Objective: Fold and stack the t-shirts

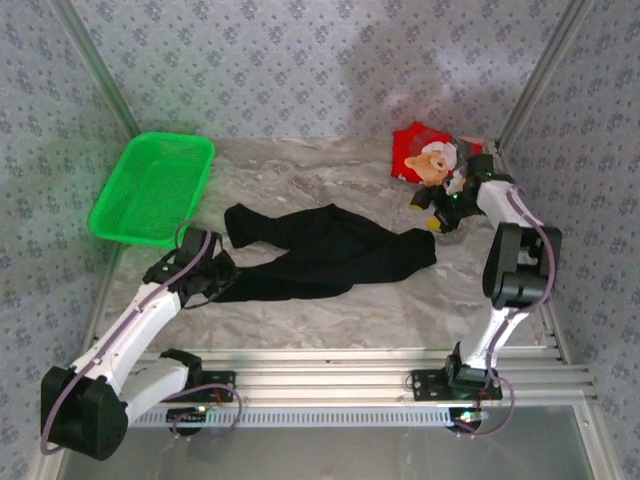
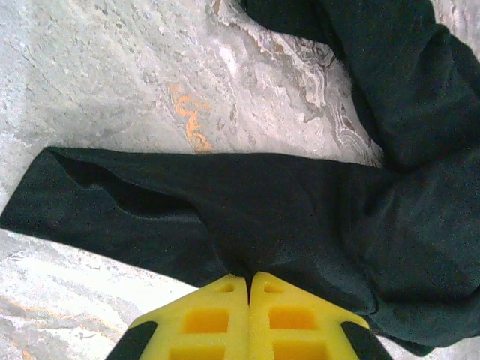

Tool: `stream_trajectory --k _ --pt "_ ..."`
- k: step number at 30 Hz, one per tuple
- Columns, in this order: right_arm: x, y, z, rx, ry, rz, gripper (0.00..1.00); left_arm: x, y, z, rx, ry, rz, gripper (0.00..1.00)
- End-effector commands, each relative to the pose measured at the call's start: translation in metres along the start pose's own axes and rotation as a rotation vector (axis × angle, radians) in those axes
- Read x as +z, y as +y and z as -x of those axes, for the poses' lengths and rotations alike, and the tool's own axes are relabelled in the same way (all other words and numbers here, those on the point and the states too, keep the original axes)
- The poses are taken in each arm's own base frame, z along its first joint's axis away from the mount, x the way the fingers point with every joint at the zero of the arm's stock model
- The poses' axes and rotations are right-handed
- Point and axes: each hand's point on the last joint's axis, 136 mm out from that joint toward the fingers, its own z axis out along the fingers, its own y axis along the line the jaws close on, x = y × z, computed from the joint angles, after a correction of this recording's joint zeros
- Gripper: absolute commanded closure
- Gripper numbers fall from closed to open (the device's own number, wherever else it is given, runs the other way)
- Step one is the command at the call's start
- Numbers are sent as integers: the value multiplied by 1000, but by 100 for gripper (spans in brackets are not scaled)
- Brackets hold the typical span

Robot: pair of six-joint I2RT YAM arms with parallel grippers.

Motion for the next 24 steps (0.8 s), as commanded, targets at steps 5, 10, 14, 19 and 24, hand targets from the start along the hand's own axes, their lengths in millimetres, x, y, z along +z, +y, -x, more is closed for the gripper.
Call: stream_trajectory --k 5,10,14,19,24 --pt "-27 -64 -79 -4 52 -197 30 -1 -8 4 8 -12 -52 100" --pt "12 -91 -67 -11 80 -253 36 -4 -12 5 21 -13 -70 100" --pt "41 -95 -57 -63 109 -320 38 -8 -11 5 23 -16 -65 100" --pt "59 -93 -35 -62 83 -340 81 -15 -6 4 22 -26 -64 100" --pt "-2 -48 -61 -89 62 -287 100 -43 1 3 51 -48 -34 100"
